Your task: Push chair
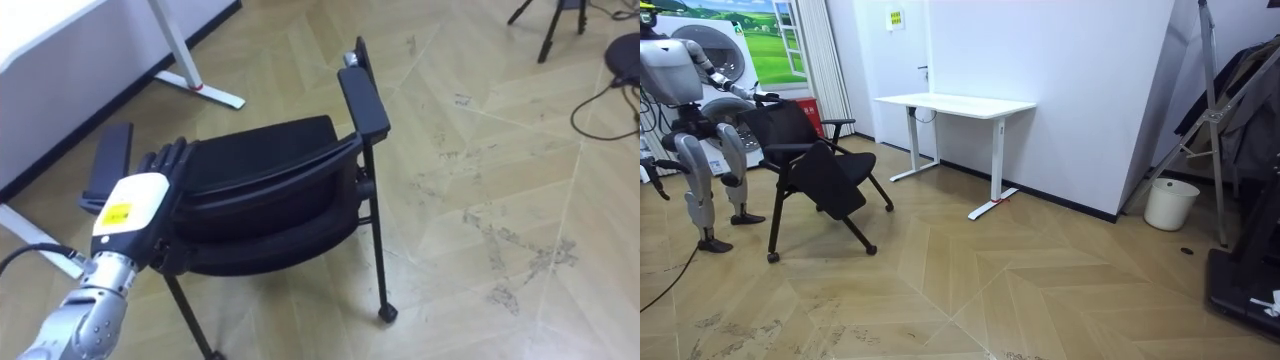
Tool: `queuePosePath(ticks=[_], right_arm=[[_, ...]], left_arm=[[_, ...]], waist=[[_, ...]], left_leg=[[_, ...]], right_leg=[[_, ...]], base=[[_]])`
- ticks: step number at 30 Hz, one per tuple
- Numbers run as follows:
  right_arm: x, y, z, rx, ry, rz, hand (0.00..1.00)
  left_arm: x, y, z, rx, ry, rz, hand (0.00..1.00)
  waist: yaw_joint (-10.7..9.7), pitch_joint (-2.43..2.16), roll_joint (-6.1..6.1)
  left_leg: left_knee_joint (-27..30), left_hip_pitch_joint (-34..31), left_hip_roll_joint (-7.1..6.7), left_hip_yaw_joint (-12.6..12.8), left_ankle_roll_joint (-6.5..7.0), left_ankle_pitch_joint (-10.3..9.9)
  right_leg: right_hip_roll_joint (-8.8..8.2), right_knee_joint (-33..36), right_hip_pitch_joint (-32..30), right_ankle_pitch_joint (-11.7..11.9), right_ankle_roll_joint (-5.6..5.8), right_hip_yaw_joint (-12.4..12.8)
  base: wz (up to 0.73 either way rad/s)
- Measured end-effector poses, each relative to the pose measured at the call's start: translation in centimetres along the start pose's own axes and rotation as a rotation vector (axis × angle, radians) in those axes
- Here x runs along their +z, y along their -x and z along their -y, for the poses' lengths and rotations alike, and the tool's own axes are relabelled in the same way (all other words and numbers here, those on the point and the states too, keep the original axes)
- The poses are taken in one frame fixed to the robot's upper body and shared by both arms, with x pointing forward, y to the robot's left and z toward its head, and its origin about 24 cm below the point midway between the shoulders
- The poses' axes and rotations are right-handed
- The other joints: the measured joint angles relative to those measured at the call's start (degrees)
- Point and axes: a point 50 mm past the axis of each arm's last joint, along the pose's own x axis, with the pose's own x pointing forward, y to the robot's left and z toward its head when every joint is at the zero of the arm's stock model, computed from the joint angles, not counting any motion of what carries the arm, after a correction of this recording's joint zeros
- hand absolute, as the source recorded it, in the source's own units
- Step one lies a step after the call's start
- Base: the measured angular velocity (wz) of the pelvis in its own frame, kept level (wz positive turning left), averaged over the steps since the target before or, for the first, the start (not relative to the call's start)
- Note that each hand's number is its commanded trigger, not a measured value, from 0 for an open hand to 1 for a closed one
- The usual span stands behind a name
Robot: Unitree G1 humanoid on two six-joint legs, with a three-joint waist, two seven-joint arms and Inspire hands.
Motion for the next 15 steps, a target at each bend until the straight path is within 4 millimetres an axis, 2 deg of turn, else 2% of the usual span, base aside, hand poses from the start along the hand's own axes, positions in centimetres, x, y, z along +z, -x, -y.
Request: queuePosePath(ticks=[4,6,8,13,14,15], right_arm=[[0.0,0.0,0.4,-0.022,0.022,-0.002,0.0],[-0.1,0.0,0.6,-0.032,0.018,-0.008,0.0],[-0.2,0.1,1.0,-0.047,0.022,-0.018,0.0],[-0.2,0.1,1.1,-0.054,0.039,-0.023,0.0],[-0.2,0.1,1.2,-0.054,0.042,-0.024,0.0],[-0.3,0.1,1.2,-0.054,0.048,-0.026,0.0]], left_arm=[[-0.9,-0.5,0.2,-0.008,-0.002,-0.028,0.0],[-1.2,-0.5,0.4,-0.006,0.002,-0.045,0.0],[-1.4,-0.4,0.4,-0.001,0.004,-0.054,0.0],[-2.2,-0.5,0.1,0.01,0.006,-0.086,0.0],[-2.3,-0.5,0.0,0.013,0.01,-0.092,0.21],[-2.4,-0.5,0.0,0.019,0.02,-0.097,1.0]], waist=[[-0.1,-0.21,0.48],[-0.1,-0.2,0.5],[0.0,-0.17,0.58],[-0.2,-0.17,0.62],[-0.2,-0.17,0.63],[-0.2,-0.17,0.63]], left_leg=[[0.2,0.3,0.06,0.2,0.0,0.0],[0.1,0.8,0.06,0.2,0.0,0.0],[0.1,1.1,0.07,1.3,0.0,0.0],[0.1,1.1,0.08,1.5,0.0,0.0],[0.1,1.1,0.1,1.5,0.0,0.0],[0.0,1.1,0.13,1.5,0.0,0.0]], right_leg=[[0.21,0.1,-0.5,0.0,0.02,1.1],[0.27,0.2,-0.3,0.0,0.02,1.7],[0.3,0.1,-0.3,0.1,0.05,2.4],[0.37,0.2,-0.7,0.2,0.03,3.0],[0.39,0.3,-0.8,0.2,0.02,3.0],[0.42,0.3,-0.8,0.2,0.0,3.0]], base=[[-0.1],[-0.14],[-0.13],[-0.07],[-0.04],[0.0]])
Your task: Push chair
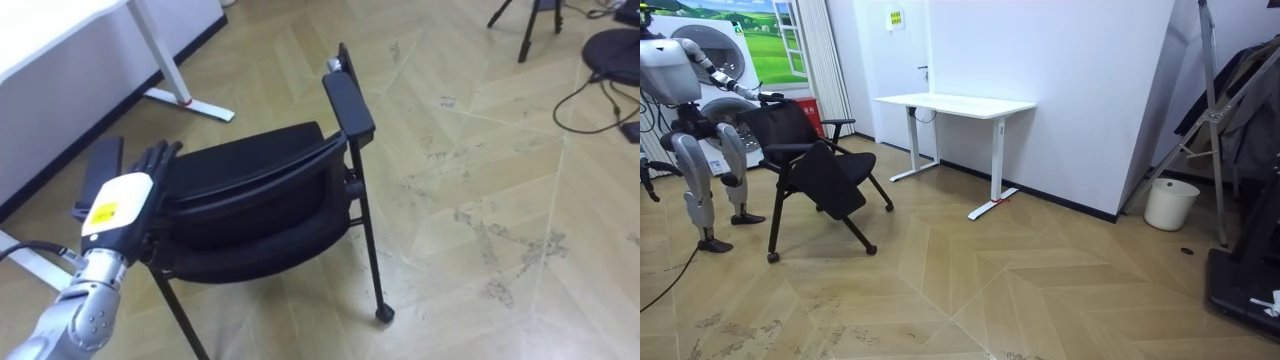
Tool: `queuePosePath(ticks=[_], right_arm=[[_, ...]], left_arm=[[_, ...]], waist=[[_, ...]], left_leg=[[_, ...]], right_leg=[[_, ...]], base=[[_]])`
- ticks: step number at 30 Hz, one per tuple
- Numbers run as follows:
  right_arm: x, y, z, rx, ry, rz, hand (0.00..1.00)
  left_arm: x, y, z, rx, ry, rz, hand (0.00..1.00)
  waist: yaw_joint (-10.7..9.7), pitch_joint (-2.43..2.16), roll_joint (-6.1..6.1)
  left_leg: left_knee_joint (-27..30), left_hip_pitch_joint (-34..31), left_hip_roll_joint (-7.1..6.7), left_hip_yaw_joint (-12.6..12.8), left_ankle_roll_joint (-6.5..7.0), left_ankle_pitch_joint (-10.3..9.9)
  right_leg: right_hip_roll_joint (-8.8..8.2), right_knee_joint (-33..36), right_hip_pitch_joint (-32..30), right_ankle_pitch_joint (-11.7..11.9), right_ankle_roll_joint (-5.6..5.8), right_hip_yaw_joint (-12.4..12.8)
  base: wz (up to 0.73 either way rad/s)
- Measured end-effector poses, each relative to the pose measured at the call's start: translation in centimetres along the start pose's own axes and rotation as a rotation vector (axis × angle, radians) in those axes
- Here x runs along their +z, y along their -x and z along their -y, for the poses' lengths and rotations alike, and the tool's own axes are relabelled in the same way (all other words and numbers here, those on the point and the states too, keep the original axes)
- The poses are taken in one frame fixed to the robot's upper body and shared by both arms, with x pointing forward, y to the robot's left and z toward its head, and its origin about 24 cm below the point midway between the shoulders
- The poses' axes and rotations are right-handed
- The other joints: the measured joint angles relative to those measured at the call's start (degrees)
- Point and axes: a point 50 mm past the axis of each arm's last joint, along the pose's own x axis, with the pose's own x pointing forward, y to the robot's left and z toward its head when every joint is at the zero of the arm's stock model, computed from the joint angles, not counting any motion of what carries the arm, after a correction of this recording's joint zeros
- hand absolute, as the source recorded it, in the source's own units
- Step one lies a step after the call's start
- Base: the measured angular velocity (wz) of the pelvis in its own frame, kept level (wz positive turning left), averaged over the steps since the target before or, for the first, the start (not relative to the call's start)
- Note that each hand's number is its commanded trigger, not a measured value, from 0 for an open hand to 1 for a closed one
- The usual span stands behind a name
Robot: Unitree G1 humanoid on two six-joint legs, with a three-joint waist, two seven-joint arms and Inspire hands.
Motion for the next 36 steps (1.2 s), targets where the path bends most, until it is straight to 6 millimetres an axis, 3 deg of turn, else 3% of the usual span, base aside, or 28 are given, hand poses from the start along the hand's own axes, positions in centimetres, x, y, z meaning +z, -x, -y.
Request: queuePosePath(ticks=[21,36], right_arm=[[0.2,0.0,-0.2,0.006,-0.002,-0.01,0.0],[0.9,-0.1,-0.6,0.022,-0.021,0.016,0.0]], left_arm=[[0.0,-0.4,-0.3,0.013,-0.014,-0.016,1.0],[0.1,-0.5,-0.5,0.048,-0.049,0.01,1.0]], waist=[[0.2,0.06,0.15],[0.3,0.05,-0.46]], left_leg=[[0.0,-0.4,0.02,0.0,0.01,0.0],[0.0,-0.4,0.03,0.0,0.01,0.0]], right_leg=[[0.07,0.5,-0.5,0.0,-0.01,0.6],[0.09,0.5,-0.4,0.0,-0.04,0.9]], base=[[0.0],[0.0]])
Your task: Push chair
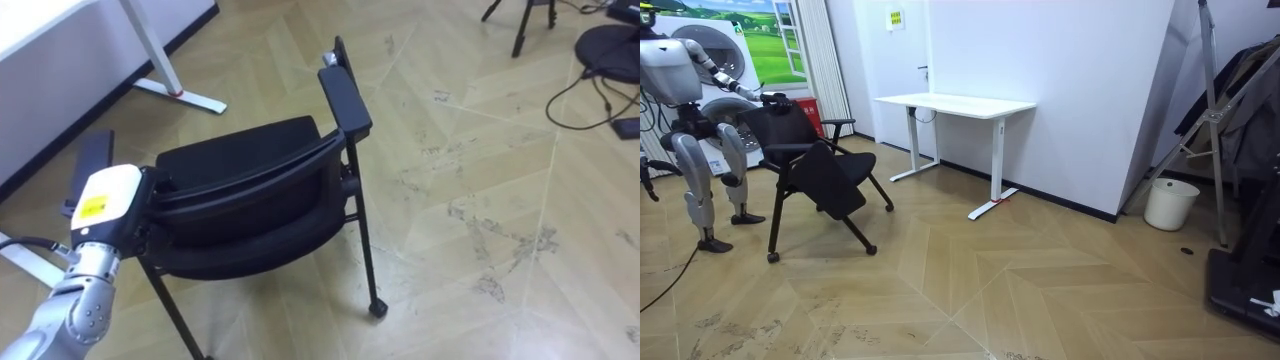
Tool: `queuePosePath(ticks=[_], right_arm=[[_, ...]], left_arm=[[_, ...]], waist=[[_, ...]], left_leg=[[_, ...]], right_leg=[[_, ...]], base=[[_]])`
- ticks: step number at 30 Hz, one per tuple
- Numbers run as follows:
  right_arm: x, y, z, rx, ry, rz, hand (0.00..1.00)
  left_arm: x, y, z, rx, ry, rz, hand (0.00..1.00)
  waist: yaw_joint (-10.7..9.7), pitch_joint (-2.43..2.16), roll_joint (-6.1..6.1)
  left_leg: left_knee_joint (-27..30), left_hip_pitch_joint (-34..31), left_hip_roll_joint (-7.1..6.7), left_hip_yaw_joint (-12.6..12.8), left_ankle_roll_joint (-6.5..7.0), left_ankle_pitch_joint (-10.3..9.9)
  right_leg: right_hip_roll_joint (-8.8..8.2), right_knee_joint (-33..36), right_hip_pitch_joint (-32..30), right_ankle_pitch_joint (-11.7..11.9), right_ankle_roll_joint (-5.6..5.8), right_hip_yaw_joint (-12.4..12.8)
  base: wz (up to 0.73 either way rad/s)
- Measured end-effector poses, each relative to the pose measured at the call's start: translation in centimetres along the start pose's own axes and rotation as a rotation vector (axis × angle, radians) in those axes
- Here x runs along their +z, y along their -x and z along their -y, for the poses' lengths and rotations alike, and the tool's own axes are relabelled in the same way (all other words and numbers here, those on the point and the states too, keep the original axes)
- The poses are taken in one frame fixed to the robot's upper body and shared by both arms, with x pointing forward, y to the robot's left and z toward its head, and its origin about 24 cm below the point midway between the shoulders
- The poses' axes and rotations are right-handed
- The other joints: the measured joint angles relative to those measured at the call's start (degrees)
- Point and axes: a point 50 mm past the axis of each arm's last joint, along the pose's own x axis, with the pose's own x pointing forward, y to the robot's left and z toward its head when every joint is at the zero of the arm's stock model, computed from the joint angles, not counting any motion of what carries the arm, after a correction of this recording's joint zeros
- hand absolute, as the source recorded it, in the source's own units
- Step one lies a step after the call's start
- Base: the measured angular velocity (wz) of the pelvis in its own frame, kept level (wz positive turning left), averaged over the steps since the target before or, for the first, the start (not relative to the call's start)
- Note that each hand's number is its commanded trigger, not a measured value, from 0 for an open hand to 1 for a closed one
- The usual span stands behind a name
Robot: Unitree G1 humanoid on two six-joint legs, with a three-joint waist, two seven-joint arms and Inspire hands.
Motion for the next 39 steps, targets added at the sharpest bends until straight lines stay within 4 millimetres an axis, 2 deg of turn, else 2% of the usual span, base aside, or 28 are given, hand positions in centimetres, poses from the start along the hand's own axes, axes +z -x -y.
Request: queuePosePath(ticks=[4,5,9,11,12,13,14,16,19,21,23,24,27,30,32,33,35,36,38,39], right_arm=[[-0.6,0.1,0.3,-0.014,-0.156,-0.013,0.0],[-0.8,0.1,0.7,-0.028,-0.219,-0.013,0.0],[-2.1,0.5,2.4,-0.089,-0.416,-0.017,0.0],[-2.9,0.8,3.7,-0.132,-0.528,-0.017,0.0],[-3.0,0.9,4.0,-0.144,-0.556,-0.015,0.0],[-3.2,1.0,4.5,-0.17,-0.604,-0.011,0.0],[-3.4,1.2,5.3,-0.21,-0.657,-0.002,0.0],[-3.3,1.6,6.5,-0.265,-0.72,0.032,0.0],[-2.5,2.1,8.3,-0.342,-0.867,0.109,0.0],[-1.3,2.7,9.6,-0.392,-0.901,0.183,0.0],[1.1,3.8,11.2,-0.473,-0.884,0.327,0.0],[1.6,4.2,11.5,-0.491,-0.879,0.36,0.0],[4.8,6.0,12.5,-0.589,-0.747,0.522,0.0],[8.0,8.1,12.9,-0.668,-0.667,0.68,0.0],[11.0,10.6,13.4,-0.772,-0.596,0.852,0.0],[11.8,11.3,13.4,-0.799,-0.573,0.898,0.0],[15.4,14.3,12.8,-0.887,-0.436,1.106,0.0],[16.2,14.9,12.6,-0.903,-0.399,1.156,0.0],[19.0,18.0,11.3,-0.949,-0.325,1.349,0.0],[19.6,18.7,10.9,-0.957,-0.305,1.395,0.0]], left_arm=[[0.0,0.0,0.0,0.003,0.0,0.001,1.0],[0.0,0.0,0.0,0.006,0.0,0.003,1.0],[0.0,0.1,0.0,0.017,-0.018,0.012,1.0],[-0.2,0.2,-0.2,0.02,-0.036,0.022,1.0],[-0.4,0.3,-0.3,0.022,-0.041,0.023,1.0],[-0.8,0.5,-0.5,0.032,-0.05,0.023,1.0],[-1.0,0.6,-0.6,0.041,-0.055,0.022,1.0],[-1.4,0.8,-0.9,0.053,-0.07,0.022,1.0],[-2.3,1.1,-1.4,0.056,-0.109,0.022,1.0],[-2.7,1.2,-1.6,0.059,-0.115,0.011,1.0],[-3.3,1.4,-2.0,0.07,-0.116,-0.003,1.0],[-3.3,1.4,-2.0,0.072,-0.116,-0.003,1.0],[-3.6,1.6,-2.2,0.078,-0.12,-0.003,1.0],[-3.9,1.6,-2.7,0.09,-0.126,0.014,1.0],[-3.8,1.6,-3.0,0.106,-0.131,0.029,1.0],[-3.8,1.6,-3.1,0.109,-0.133,0.03,1.0],[-3.8,1.5,-3.1,0.11,-0.138,0.034,1.0],[-3.7,1.5,-3.1,0.112,-0.142,0.036,1.0],[-3.3,1.3,-3.4,0.114,-0.144,0.048,1.0],[-3.2,1.3,-3.4,0.113,-0.144,0.051,1.0]], waist=[[-0.3,0.05,0.45],[-0.4,-0.16,0.8],[-0.5,-0.13,0.94],[-1.0,0.13,0.47],[-1.2,0.09,0.43],[-2.0,0.03,0.22],[-2.2,-0.22,0.1],[-2.9,-0.14,-0.29],[-4.5,-0.59,-1.36],[-5.1,-0.64,-1.82],[-5.8,-0.58,-2.08],[-6.0,-0.61,-2.15],[-5.7,-0.61,-2.17],[-5.5,-0.37,-2.59],[-5.7,-0.44,-2.95],[-5.5,-0.39,-3.05],[-5.2,-0.37,-3.22],[-5.1,-0.39,-3.25],[-4.1,-0.34,-3.43],[-3.8,-0.32,-3.48]], left_leg=[[-0.1,-0.3,-0.01,0.1,0.0,0.0],[0.0,-0.8,-0.03,0.1,0.0,0.0],[-0.1,-0.9,0.03,-0.1,0.0,0.0],[-0.1,-1.0,0.01,0.0,0.0,0.0],[0.0,-1.1,0.02,0.0,0.0,0.0],[0.0,-1.3,0.03,0.0,0.0,0.0],[0.0,-1.7,0.02,0.2,0.0,0.0],[0.0,-2.1,0.0,0.2,0.0,0.0],[0.3,-2.5,0.02,0.1,0.0,0.0],[0.5,-2.8,0.0,0.1,0.13,-0.1],[0.9,-3.5,-0.08,0.2,0.17,-0.1],[0.9,-3.7,-0.08,0.2,0.17,-0.1],[0.9,-3.7,-0.09,1.5,0.17,-0.1],[0.9,-3.8,-0.2,1.6,0.17,-0.1],[1.2,-4.6,-0.2,1.6,0.17,-0.1],[1.3,-4.6,-0.18,1.6,0.17,-0.1],[1.3,-4.7,-0.18,1.7,0.17,-0.1],[1.3,-4.8,-0.18,1.7,0.17,-0.1],[1.1,-4.9,-0.17,1.7,0.17,-0.1],[1.1,-4.8,-0.17,1.8,0.17,-0.1]], right_leg=[[0.01,0.0,-0.2,0.0,0.0,0.3],[0.01,0.1,-0.7,0.0,0.0,0.4],[0.1,0.1,-0.7,0.0,0.0,0.5],[0.08,0.2,-0.8,0.0,0.0,0.6],[0.08,0.3,-0.9,0.0,0.0,0.6],[0.08,0.3,-1.1,0.0,0.0,0.5],[0.09,0.6,-1.8,0.0,0.0,0.6],[0.08,1.1,-2.4,0.0,0.01,0.8],[0.08,1.4,-2.8,0.0,0.01,1.0],[0.09,1.9,-3.3,0.0,0.02,1.5],[0.16,2.0,-4.0,0.0,0.03,2.1],[0.18,2.0,-4.1,0.0,0.03,2.2],[0.32,2.6,-4.9,0.0,0.02,3.7],[0.32,3.1,-5.7,0.0,0.03,4.3],[0.29,3.2,-6.2,0.0,0.03,4.2],[0.31,3.3,-6.3,0.0,0.03,4.3],[0.33,3.4,-6.5,0.0,0.03,4.4],[0.33,3.4,-6.6,0.0,0.03,4.4],[0.43,3.7,-7.3,0.0,0.02,4.7],[0.46,3.8,-7.4,0.0,0.02,4.9]], base=[[0.0],[0.0],[0.0],[0.0],[0.0],[0.0],[-0.05],[-0.03],[0.01],[-0.07],[-0.04],[0.03],[-0.16],[-0.09],[0.0],[0.0],[-0.02],[0.0],[-0.07],[-0.12]])
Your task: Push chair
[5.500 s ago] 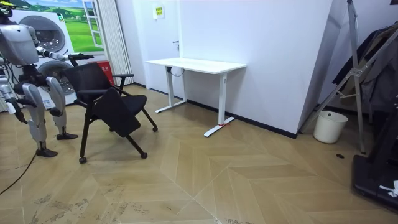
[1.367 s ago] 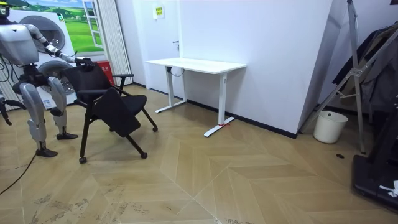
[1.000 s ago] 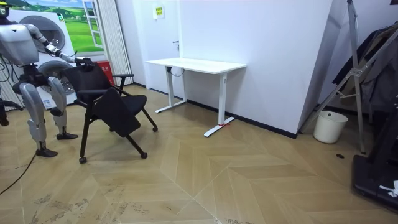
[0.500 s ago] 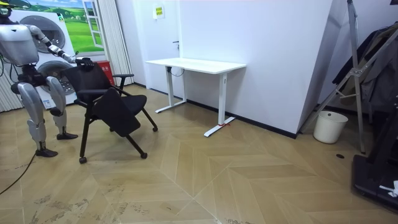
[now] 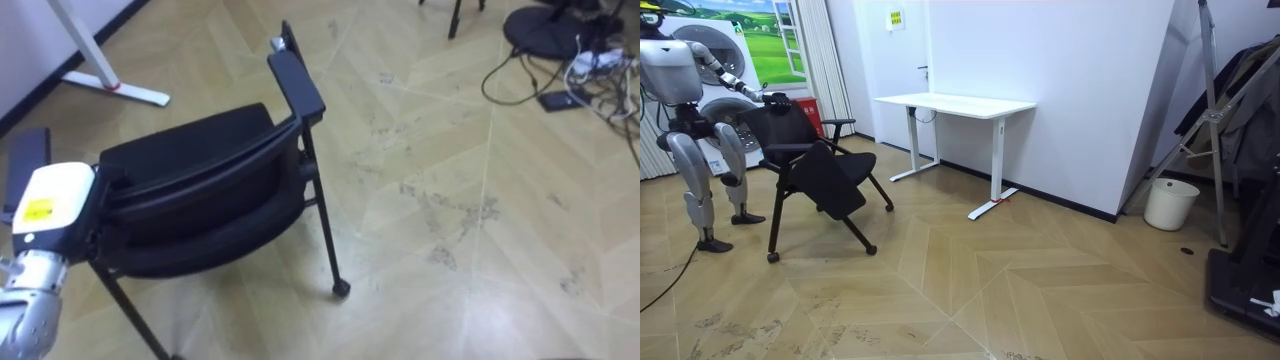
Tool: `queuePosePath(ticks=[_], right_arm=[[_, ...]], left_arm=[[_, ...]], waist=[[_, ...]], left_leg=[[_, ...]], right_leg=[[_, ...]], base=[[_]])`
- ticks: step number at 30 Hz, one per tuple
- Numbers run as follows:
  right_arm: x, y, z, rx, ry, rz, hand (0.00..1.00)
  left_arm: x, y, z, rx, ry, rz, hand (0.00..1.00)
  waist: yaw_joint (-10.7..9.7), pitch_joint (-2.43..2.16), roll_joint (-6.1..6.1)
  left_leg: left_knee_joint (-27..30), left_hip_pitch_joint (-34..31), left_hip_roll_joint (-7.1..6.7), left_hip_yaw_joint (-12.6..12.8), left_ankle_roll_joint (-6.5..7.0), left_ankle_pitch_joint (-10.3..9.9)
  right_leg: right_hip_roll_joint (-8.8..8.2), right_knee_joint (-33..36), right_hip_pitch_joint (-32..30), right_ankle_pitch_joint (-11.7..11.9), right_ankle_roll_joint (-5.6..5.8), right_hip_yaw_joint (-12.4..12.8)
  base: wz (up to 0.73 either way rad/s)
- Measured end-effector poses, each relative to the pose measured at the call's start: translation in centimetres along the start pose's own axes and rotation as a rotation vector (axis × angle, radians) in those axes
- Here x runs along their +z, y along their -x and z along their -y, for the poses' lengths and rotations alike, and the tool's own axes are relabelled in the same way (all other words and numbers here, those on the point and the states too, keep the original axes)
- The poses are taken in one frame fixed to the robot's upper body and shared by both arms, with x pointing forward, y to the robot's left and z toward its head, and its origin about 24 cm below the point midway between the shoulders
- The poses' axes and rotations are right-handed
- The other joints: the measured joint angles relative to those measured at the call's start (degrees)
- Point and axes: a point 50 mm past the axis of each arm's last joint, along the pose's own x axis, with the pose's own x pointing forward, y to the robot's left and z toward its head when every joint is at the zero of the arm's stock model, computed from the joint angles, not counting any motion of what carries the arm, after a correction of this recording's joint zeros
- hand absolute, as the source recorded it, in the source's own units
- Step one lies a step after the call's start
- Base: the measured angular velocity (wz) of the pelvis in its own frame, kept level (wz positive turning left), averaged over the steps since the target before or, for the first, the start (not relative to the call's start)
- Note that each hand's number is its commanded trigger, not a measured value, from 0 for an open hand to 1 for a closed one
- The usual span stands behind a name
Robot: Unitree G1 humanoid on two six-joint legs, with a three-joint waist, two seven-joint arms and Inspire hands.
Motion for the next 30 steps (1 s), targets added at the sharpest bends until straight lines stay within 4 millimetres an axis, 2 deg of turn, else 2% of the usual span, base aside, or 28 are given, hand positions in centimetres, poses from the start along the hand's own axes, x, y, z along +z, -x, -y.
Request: queuePosePath(ticks=[2,5,9,11,16,21,24,27,30], right_arm=[[2.9,-0.7,-1.3,0.024,0.0,0.168,0.0],[5.6,-0.9,-3.2,0.064,-0.025,0.298,0.0],[7.5,-0.1,-5.2,0.15,-0.009,0.411,0.0],[9.0,0.4,-6.9,0.213,-0.034,0.475,0.0],[11.0,1.3,-9.0,0.355,-0.004,0.613,0.0],[13.1,2.0,-10.4,0.439,0.04,0.763,0.0],[14.0,3.5,-11.4,0.549,0.044,0.838,0.0],[15.3,4.6,-12.6,0.619,0.036,0.91,0.0],[16.3,5.0,-13.1,0.65,0.016,0.952,0.0]], left_arm=[[0.3,-0.2,-0.2,0.0,-0.001,0.013,1.0],[0.7,-0.3,-0.2,-0.007,0.002,0.024,1.0],[1.1,-0.5,-0.5,-0.008,0.003,0.037,1.0],[1.3,-0.7,-0.7,-0.005,0.001,0.045,1.0],[2.2,-1.6,-1.0,-0.008,-0.004,0.085,1.0],[2.8,-2.0,-1.1,-0.01,-0.019,0.127,1.0],[3.2,-2.0,-0.9,-0.017,-0.017,0.147,1.0],[3.6,-2.2,-0.8,-0.025,-0.018,0.171,1.0],[4.2,-2.3,-0.7,-0.033,-0.017,0.204,1.0]], waist=[[0.5,0.07,-0.28],[1.7,0.28,-0.56],[3.4,0.72,-1.21],[3.9,0.87,-1.55],[6.0,1.15,-2.47],[8.1,1.08,-3.1],[10.0,1.08,-3.41],[10.6,1.07,-3.74],[11.0,0.9,-4.12]], left_leg=[[0.0,0.0,0.01,0.0,0.0,0.0],[-0.2,0.4,0.06,0.0,0.0,0.0],[-0.7,1.3,0.23,0.1,0.0,0.0],[-0.7,1.3,0.22,0.2,0.0,0.0],[-0.8,1.3,0.27,0.1,0.0,0.0],[-0.9,1.5,0.39,-0.2,0.0,0.0],[-1.2,2.3,0.65,-0.2,0.0,0.0],[-1.3,3.0,0.88,-0.5,-0.01,0.0],[-1.2,3.2,1.04,-2.6,-0.01,0.0]], right_leg=[[0.03,0.1,-0.1,0.0,-0.02,0.0],[0.1,0.1,0.3,0.0,-0.02,0.0],[0.33,0.0,0.7,0.0,-0.03,0.1],[0.31,0.1,0.6,0.0,-0.03,0.1],[0.32,0.1,0.6,0.0,-0.05,-0.1],[0.46,0.0,0.6,0.1,-0.11,-0.3],[0.78,0.0,1.3,0.1,-0.15,-0.4],[0.84,0.0,2.1,0.1,-0.16,-1.6],[0.87,0.0,2.8,0.1,-0.16,-3.1]], base=[[-0.02],[-0.02],[-0.04],[-0.02],[0.01],[-0.04],[-0.09],[0.11],[0.22]])
